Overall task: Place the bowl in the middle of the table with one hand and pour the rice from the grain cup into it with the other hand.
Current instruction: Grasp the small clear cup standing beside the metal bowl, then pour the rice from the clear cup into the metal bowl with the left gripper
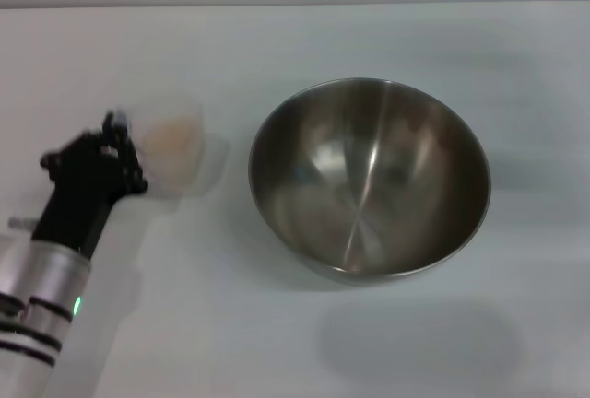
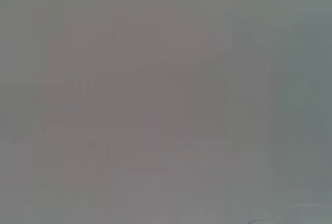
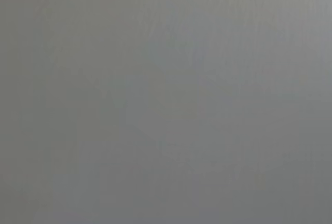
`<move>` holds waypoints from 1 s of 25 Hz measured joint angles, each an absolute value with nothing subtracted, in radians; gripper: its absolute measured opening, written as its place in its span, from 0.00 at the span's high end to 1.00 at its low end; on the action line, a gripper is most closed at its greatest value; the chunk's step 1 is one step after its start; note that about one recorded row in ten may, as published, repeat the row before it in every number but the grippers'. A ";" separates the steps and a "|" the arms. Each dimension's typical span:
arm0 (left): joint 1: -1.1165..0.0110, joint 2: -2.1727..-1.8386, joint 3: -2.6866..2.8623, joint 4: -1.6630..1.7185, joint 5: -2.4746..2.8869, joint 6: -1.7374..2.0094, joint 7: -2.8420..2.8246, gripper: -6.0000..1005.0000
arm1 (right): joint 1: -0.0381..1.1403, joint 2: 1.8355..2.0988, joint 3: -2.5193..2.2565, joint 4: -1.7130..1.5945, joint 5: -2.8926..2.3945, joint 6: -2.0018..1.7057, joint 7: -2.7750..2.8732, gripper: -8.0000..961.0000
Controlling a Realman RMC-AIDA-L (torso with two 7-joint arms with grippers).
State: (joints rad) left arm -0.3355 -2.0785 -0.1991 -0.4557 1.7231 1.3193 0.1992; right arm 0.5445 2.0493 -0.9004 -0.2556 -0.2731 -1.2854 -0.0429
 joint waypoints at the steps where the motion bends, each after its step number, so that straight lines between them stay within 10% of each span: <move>1: -0.346 -2.078 -0.206 -0.456 1.726 1.327 0.219 0.96 | 0.544 2.049 -0.900 -0.256 -0.273 -1.285 -0.043 0.43; 25: -0.506 -2.078 -0.246 -0.433 2.178 1.401 1.238 0.96 | 0.551 2.050 -0.900 -0.256 -0.280 -1.314 -0.043 0.43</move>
